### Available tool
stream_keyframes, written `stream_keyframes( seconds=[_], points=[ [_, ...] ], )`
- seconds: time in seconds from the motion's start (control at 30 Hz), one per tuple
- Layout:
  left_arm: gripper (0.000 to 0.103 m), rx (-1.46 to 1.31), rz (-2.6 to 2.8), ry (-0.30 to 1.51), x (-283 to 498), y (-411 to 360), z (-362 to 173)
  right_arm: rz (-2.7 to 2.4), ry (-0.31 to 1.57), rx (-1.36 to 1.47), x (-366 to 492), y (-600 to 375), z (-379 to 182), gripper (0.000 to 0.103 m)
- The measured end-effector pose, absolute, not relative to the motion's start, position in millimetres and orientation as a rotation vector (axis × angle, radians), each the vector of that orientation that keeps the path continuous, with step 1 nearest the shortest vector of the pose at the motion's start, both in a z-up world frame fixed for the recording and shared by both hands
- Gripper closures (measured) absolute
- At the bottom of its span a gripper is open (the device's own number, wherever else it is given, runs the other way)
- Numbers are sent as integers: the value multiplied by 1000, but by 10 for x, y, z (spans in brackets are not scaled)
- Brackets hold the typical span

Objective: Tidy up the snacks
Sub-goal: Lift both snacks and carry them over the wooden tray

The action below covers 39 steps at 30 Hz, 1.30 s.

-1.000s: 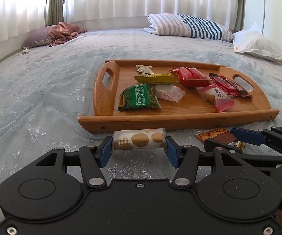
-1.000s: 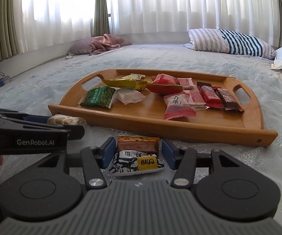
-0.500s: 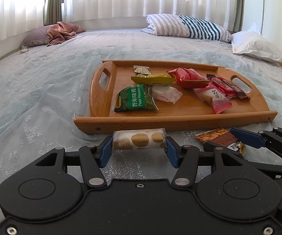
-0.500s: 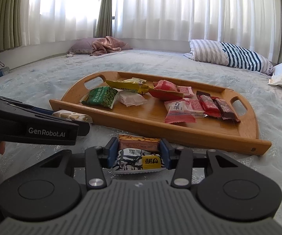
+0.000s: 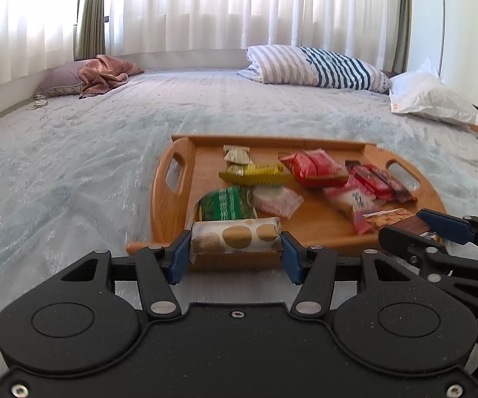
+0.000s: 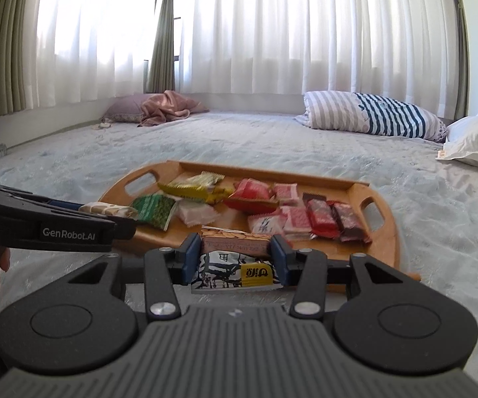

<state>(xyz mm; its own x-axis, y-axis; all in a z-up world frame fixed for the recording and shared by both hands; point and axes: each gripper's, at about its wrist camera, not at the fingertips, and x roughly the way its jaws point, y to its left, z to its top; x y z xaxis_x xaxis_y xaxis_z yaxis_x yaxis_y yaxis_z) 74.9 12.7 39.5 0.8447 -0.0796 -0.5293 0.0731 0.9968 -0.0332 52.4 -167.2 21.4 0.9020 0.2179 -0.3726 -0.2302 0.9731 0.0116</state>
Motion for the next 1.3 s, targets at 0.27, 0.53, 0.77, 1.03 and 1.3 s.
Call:
stream_keyframes(
  seconds=[0.27,0.53,0.77,1.03,1.3],
  points=[
    [49,-10,-84,526,1050,96,584,171,365,0,802,-1934,357,52],
    [50,-69,-82,548,1494,136,688,143,383,74,1206,-2242,489,52],
    [50,-97,-70,575,1983,188,735,154,435,100,1657,-2423,583,52],
    [50,-105,-46,682,2672,280,657,162,531,186,2268,-2674,623,52],
    [49,-109,-5,784,3096,233,377,127,613,140,2718,-2632,465,52]
  ],
)
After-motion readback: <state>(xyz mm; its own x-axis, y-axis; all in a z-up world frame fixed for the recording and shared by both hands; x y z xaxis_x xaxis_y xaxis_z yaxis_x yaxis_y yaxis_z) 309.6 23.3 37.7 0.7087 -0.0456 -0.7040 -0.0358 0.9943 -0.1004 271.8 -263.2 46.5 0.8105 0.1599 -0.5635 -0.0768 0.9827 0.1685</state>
